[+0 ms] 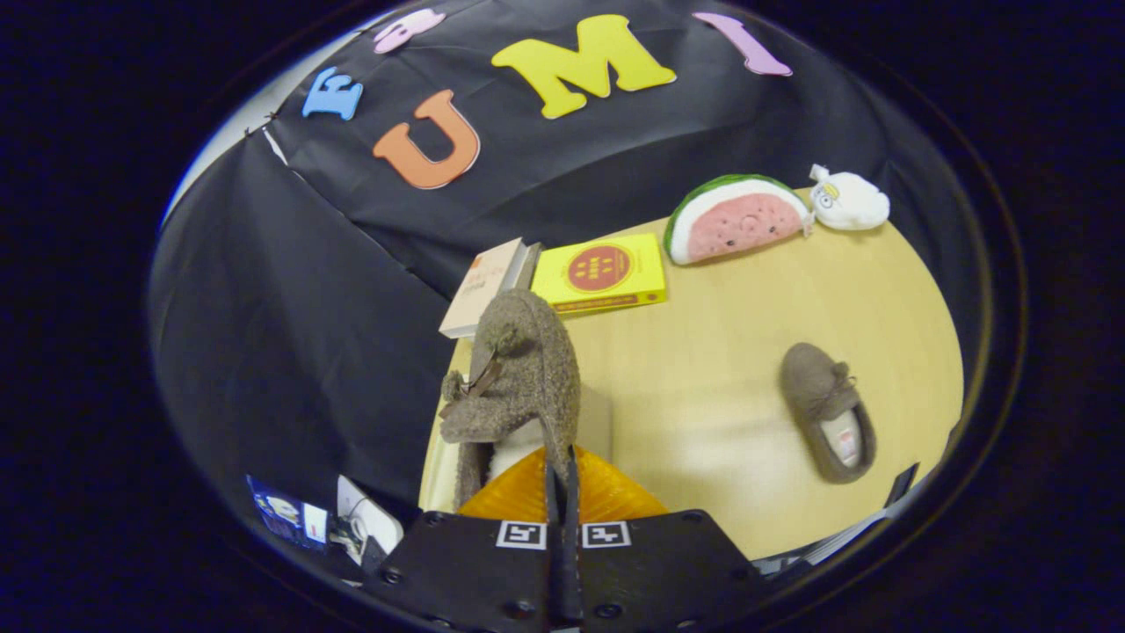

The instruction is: Open the storage box then place both shoes into the box .Put the left shoe in first, then the right shoe, with the right side of both shoes facing outward in a uniform manner.

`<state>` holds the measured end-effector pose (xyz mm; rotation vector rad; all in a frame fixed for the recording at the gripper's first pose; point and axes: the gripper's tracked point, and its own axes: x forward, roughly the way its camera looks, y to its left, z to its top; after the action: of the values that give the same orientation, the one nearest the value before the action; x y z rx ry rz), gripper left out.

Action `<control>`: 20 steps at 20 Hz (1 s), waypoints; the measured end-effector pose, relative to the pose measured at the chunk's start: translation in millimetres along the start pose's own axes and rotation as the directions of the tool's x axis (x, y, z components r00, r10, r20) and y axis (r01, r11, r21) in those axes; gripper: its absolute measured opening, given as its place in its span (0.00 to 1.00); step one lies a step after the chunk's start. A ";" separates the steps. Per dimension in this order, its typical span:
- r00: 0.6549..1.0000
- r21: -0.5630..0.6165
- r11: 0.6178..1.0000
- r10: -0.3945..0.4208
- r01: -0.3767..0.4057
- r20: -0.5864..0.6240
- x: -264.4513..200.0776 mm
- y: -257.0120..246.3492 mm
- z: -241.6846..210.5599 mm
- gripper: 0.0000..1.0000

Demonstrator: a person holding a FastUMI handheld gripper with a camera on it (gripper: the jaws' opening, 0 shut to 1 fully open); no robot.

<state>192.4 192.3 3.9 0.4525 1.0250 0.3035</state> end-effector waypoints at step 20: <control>0.929 0.001 0.960 -0.272 0.282 -0.252 214.5 54.1 -138.0 0.00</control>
<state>175.5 365.3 -190.5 0.3008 1.3271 0.0883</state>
